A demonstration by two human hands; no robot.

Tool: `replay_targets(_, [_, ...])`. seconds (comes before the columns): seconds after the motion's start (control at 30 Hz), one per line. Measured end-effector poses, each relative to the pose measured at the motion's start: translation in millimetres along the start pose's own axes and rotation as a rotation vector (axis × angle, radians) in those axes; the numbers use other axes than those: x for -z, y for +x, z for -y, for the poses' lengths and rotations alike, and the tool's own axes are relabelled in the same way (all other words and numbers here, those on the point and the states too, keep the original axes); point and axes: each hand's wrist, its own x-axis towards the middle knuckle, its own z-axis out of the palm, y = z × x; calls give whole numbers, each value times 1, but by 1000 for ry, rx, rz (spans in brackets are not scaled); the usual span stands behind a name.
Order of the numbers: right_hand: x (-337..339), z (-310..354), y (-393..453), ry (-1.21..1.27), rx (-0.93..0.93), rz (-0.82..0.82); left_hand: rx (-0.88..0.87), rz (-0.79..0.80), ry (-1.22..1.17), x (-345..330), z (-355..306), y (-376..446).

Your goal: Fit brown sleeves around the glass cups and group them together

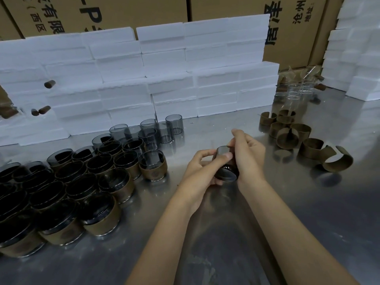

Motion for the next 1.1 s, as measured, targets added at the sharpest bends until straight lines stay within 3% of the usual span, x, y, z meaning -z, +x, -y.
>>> replay_targets(0.13, [-4,3,-3,77,-59,145,8,-88,-319,-1,-3,-1])
replay_targets(0.27, [-9,0,-10,206,-283,372,23,-38,-607,8,-8,1])
replay_targets(0.47, [-12,-5,-14,152,-302,618,18,7,-759,11,-10,2])
replay_targets(0.57, [-12,-7,-15,54,-259,685,-37,-42,-731,11,-11,4])
replay_targets(0.8, [-11,-8,-17,-121,-147,705,-166,-275,-384,15,-10,6])
replay_targets(1.1, [-9,-12,-15,-118,-122,715,-167,-250,-395,19,-14,1])
